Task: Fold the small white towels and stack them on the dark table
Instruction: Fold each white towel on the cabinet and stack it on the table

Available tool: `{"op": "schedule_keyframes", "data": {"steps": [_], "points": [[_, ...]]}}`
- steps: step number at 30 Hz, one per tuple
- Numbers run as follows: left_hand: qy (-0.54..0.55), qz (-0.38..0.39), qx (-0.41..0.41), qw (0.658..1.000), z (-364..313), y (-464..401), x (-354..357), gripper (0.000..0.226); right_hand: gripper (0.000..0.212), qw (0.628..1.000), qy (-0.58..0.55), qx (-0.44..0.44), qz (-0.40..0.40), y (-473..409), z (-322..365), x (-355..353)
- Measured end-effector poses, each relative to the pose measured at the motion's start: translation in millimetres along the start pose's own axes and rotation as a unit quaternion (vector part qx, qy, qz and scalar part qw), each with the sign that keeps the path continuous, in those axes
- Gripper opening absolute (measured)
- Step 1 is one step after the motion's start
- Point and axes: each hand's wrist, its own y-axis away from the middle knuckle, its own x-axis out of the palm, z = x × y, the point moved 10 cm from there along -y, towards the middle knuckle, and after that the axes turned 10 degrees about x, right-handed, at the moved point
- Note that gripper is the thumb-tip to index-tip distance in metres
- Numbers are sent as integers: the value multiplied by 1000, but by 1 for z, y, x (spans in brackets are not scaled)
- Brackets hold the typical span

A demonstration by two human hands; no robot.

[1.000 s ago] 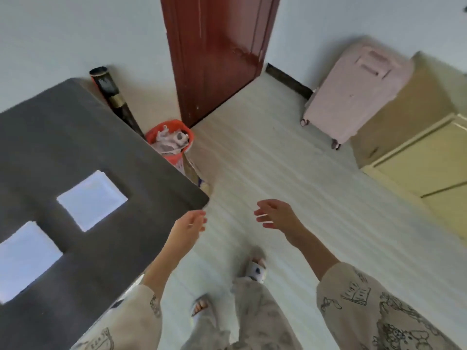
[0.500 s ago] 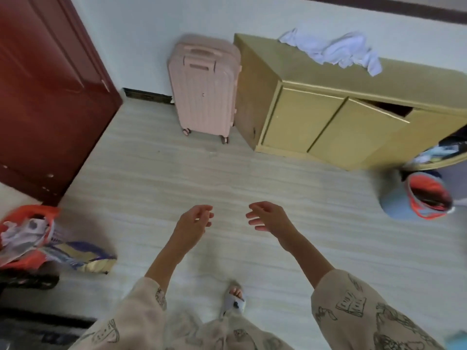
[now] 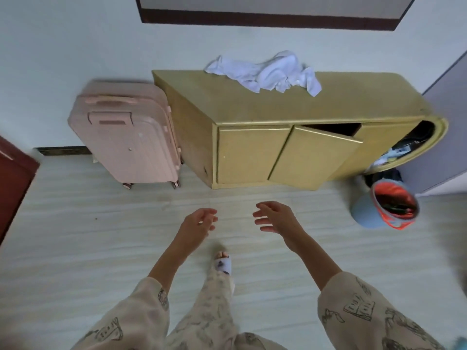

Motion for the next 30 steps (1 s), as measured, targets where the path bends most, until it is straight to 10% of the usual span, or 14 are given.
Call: {"op": "schedule_keyframes", "data": {"steps": [23, 30], "points": [[-42, -4, -52, 998, -95, -452, -11, 25, 14, 999, 25, 28, -36, -386, 301, -98], [-50, -7, -90, 995, -118, -576, 9, 25, 21, 961, 261, -18, -90, -511, 385, -128]]}}
